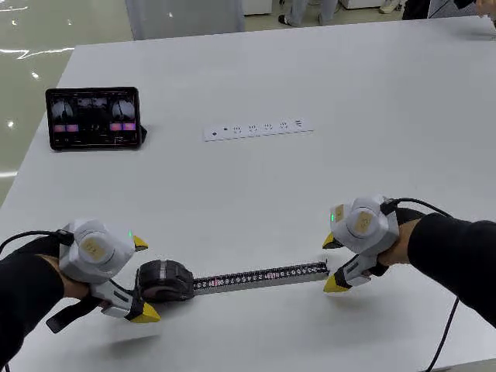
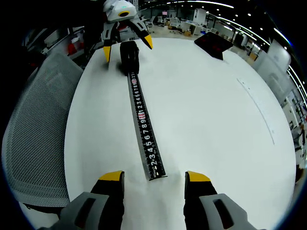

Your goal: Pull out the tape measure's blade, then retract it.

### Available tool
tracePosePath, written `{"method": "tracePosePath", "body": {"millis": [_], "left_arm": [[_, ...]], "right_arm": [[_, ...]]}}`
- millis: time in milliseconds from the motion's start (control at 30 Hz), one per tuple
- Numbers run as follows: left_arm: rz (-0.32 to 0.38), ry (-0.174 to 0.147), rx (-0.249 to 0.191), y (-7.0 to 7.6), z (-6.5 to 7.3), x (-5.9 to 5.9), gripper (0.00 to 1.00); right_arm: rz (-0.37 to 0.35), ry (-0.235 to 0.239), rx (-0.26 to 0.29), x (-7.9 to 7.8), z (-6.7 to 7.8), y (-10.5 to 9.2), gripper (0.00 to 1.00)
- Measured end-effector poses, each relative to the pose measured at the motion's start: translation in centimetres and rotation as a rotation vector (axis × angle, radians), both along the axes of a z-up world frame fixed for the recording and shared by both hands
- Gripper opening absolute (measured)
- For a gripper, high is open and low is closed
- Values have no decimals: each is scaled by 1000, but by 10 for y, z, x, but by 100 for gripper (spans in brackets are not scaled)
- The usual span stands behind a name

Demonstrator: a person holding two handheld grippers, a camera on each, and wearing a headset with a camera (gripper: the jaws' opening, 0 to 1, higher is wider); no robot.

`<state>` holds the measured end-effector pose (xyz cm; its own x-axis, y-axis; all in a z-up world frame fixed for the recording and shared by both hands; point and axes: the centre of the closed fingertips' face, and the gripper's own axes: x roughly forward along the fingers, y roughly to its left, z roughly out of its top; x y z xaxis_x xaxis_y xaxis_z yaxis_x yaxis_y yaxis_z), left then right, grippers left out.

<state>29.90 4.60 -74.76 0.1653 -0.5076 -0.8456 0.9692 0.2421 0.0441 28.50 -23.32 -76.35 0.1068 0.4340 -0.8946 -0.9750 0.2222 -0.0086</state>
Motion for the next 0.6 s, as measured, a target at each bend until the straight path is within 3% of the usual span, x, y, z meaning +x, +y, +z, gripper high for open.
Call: {"method": "tracePosePath", "body": {"millis": [300,467,533,567,600], "left_arm": [[94,18,-56,0,6,-2,99],[126,14,-80,2,13,-5,99],[161,39,-98,2,14,-7,99],[213,81,-135,0,16,-11,99],[240,85,-162,-1,18,-10,99]], "right_arm": [[-69,-26,36,2,3,-4,58],[-85,-39,48,-1,6,-5,64],[-90,-44,57,-2,7,-5,68],[-100,-46,65,-2,8,-5,70],[-106,-50,71,-2,8,-5,71]]}}
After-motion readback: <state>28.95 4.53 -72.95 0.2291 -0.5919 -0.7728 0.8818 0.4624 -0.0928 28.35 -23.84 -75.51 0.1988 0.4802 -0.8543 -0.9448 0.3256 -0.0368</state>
